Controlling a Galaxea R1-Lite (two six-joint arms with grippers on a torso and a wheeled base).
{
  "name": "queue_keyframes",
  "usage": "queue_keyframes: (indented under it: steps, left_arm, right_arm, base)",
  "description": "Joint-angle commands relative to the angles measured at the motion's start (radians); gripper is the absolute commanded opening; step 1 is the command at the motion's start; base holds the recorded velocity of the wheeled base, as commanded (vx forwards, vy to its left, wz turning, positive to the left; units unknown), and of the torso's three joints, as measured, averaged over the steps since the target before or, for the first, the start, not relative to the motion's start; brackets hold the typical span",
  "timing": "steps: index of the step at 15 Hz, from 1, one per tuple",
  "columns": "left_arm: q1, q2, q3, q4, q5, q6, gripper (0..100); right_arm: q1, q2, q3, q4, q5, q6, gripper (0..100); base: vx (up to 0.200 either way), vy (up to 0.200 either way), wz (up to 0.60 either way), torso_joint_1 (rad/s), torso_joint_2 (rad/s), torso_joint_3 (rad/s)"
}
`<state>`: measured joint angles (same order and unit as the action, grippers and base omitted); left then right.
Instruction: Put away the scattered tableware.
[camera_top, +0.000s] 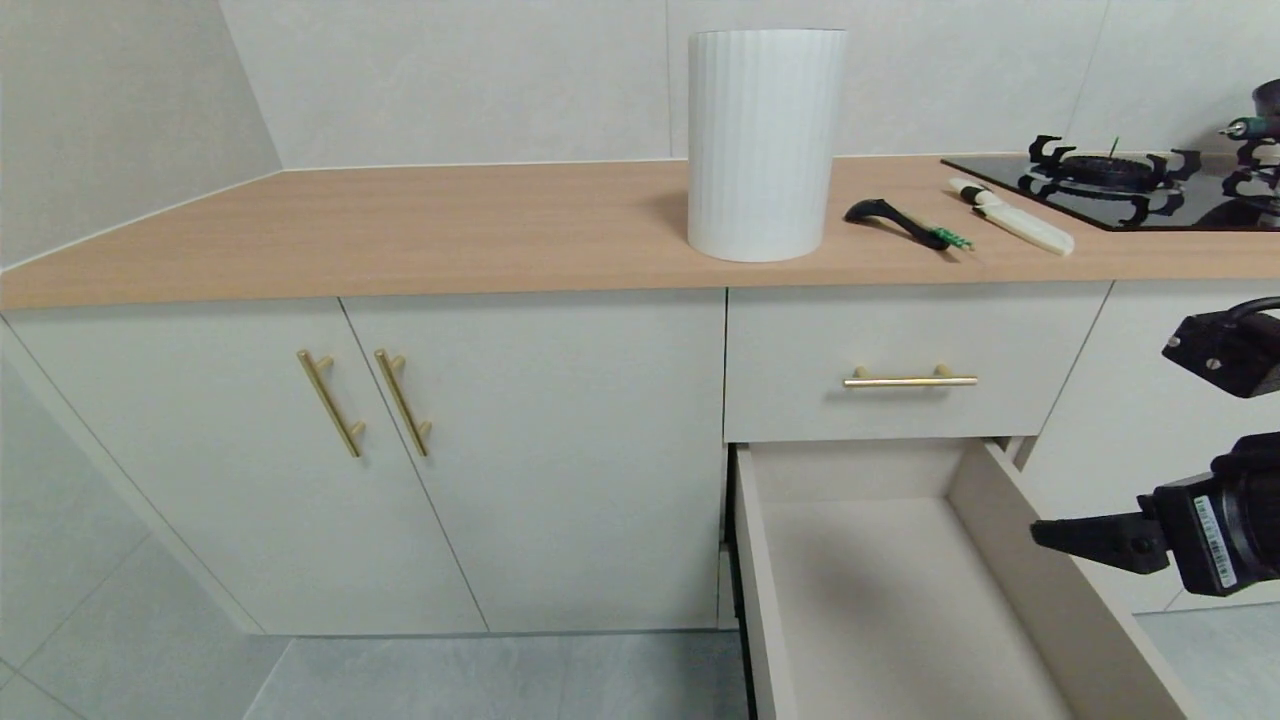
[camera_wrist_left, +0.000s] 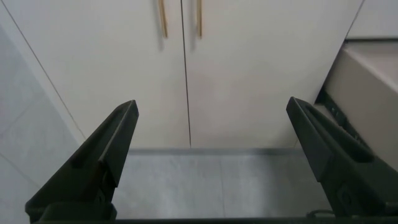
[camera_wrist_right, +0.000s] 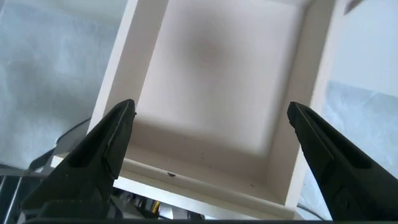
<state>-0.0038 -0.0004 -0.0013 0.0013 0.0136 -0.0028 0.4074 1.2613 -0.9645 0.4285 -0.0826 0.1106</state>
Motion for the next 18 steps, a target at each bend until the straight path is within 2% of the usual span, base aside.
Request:
queue_keyframes:
  steps: [1, 3, 5, 10, 15, 18]
  left_arm:
    - [0.001, 0.000, 0.000, -0.001, 0.000, 0.000, 100]
    - [0.001, 0.000, 0.000, -0.001, 0.000, 0.000, 100]
    - [0.001, 0.000, 0.000, -0.001, 0.002, 0.000, 100]
    - [0.001, 0.000, 0.000, -0.001, 0.000, 0.000, 100]
    - [0.001, 0.000, 0.000, -0.001, 0.000, 0.000, 100]
    - [0.001, 0.000, 0.000, -0.001, 0.000, 0.000, 100]
  right_arm:
    - [0.001, -0.014, 0.000, -0.001, 0.000, 0.000, 100]
    - [-0.002, -0.008, -0.010, -0.027, 0.000, -0.002, 100]
    - [-0.045, 0.063, -0.042, -0.136, -0.002, -0.023, 100]
    - [-0.131, 0.211, -0.152, -0.226, 0.009, -0.060, 100]
    - [-0.190, 0.434, -0.404, -0.234, 0.027, -0.094, 100]
    - [-0.194, 0.580, -0.528, -0.231, 0.015, -0.101, 100]
  base:
    - [0.000, 0.000, 0.00, 0.076, -0.37, -0.359]
    - [0.000, 0.000, 0.00, 0.049, -0.56, -0.354]
    - [0.000, 0.000, 0.00, 0.100, -0.50, -0.342]
    - [0.000, 0.000, 0.00, 0.139, -0.46, -0.323]
    - [0.000, 0.000, 0.00, 0.165, -0.45, -0.299]
    - [0.000, 0.000, 0.00, 0.050, -0.13, -0.084]
